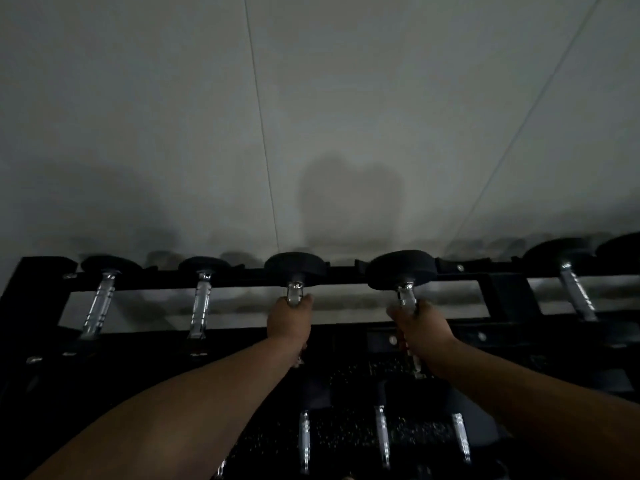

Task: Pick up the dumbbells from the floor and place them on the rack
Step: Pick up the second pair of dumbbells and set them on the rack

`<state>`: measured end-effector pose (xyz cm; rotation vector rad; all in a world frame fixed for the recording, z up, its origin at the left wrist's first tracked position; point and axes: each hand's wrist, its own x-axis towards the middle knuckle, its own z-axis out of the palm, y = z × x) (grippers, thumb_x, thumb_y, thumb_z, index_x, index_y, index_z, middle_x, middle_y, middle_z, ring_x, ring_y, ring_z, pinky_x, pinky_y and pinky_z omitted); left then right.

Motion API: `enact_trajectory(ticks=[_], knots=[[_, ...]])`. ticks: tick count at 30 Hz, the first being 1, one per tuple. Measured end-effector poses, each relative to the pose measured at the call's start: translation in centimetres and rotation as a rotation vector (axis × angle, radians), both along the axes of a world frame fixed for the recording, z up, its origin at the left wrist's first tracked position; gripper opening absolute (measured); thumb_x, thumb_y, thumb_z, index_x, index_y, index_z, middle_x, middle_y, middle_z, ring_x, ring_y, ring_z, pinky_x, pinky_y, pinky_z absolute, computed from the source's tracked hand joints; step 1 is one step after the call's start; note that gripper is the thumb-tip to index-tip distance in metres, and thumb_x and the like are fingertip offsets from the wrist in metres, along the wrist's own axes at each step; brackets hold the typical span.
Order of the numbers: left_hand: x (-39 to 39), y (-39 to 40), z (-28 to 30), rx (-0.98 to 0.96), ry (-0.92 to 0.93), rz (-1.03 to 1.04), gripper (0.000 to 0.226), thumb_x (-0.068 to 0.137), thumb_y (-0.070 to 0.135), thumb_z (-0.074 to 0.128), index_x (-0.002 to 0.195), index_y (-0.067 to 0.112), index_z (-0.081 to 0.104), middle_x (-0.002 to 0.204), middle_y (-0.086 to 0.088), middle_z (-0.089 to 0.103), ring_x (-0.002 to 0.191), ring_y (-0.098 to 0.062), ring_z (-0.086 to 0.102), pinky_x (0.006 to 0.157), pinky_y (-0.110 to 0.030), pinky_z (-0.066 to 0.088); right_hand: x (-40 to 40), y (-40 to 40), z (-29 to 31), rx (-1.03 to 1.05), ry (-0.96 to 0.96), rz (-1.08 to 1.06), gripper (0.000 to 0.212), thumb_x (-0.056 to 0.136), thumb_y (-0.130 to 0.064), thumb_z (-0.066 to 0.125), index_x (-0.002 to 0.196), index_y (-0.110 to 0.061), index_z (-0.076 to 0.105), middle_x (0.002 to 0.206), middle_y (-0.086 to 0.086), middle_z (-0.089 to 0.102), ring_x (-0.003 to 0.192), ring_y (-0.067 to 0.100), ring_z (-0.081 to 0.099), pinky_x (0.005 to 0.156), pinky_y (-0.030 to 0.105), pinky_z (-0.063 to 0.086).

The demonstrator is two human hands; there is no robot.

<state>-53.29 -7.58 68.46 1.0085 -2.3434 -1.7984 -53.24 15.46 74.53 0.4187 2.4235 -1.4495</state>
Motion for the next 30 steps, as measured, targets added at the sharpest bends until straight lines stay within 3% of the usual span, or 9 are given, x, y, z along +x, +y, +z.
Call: enact_trajectory(ticks=[3,7,12,21,26,30], knots=[[-3.1,-0.3,-1.5,-0.05,-0.026,0.045,0.035,0.087,0.046,0.062,0.091,0.012,0.06,0.074,-0.008,0.062,0.059,-0.022,0.059,0.04,-0.022,0.037,-4.1,0.6,-1.5,0.027,0.007,0.005,0.031,0.087,-0.037,0.065,0.093,-0.007,0.06,0.066,0.009,0.064,0.045,0.018,0.057,0.038,0.021,0.042],[-6.0,-0.3,-3.9,-0.03,-0.066,0.087,0.033,0.085,0.05,0.061,0.087,0.017,0.058,0.072,-0.011,0.064,0.054,-0.03,0.064,0.041,-0.026,0.042,-8.2,1.3,-3.7,-0.029,-0.023,0.005,0.025,0.086,-0.034,0.067,0.092,-0.013,0.057,0.065,0.009,0.063,0.046,0.02,0.056,0.047,0.03,0.046],[-8.0,-0.1,-6.3,0.042,-0.106,0.102,0.042,0.079,0.055,0.064,0.094,0.016,0.059,0.069,-0.011,0.06,0.055,-0.029,0.057,0.052,-0.033,0.046,-11.5,2.6,-6.1,-0.08,-0.079,-0.006,0.023,0.086,-0.034,0.067,0.095,-0.015,0.058,0.062,0.008,0.062,0.043,0.018,0.055,0.044,0.029,0.046],[-8.8,0.2,-7.3,-0.012,-0.161,0.089,0.044,0.083,0.053,0.063,0.095,0.011,0.058,0.079,-0.018,0.064,0.069,-0.039,0.065,0.063,-0.045,0.054,-13.3,3.5,-8.6,-0.058,-0.1,-0.05,0.023,0.088,-0.035,0.067,0.093,-0.015,0.055,0.063,0.009,0.061,0.046,0.021,0.054,0.041,0.028,0.044],[-8.6,0.0,-7.4,0.0,-0.163,0.092,0.048,0.08,0.058,0.062,0.098,0.014,0.057,0.079,-0.014,0.063,0.066,-0.031,0.06,0.066,-0.047,0.056,-13.1,2.4,-9.3,-0.085,-0.117,-0.071,0.027,0.09,-0.036,0.065,0.099,-0.014,0.052,0.07,0.011,0.061,0.049,0.023,0.055,0.041,0.027,0.043],[-8.4,0.1,-6.9,-0.001,-0.155,0.088,0.047,0.08,0.059,0.062,0.097,0.015,0.056,0.092,-0.027,0.067,0.078,-0.045,0.066,0.071,-0.05,0.056,-12.7,1.5,-10.2,-0.053,-0.136,-0.053,0.03,0.091,-0.038,0.062,0.102,-0.012,0.051,0.073,0.014,0.062,0.049,0.022,0.056,0.04,0.026,0.043]])
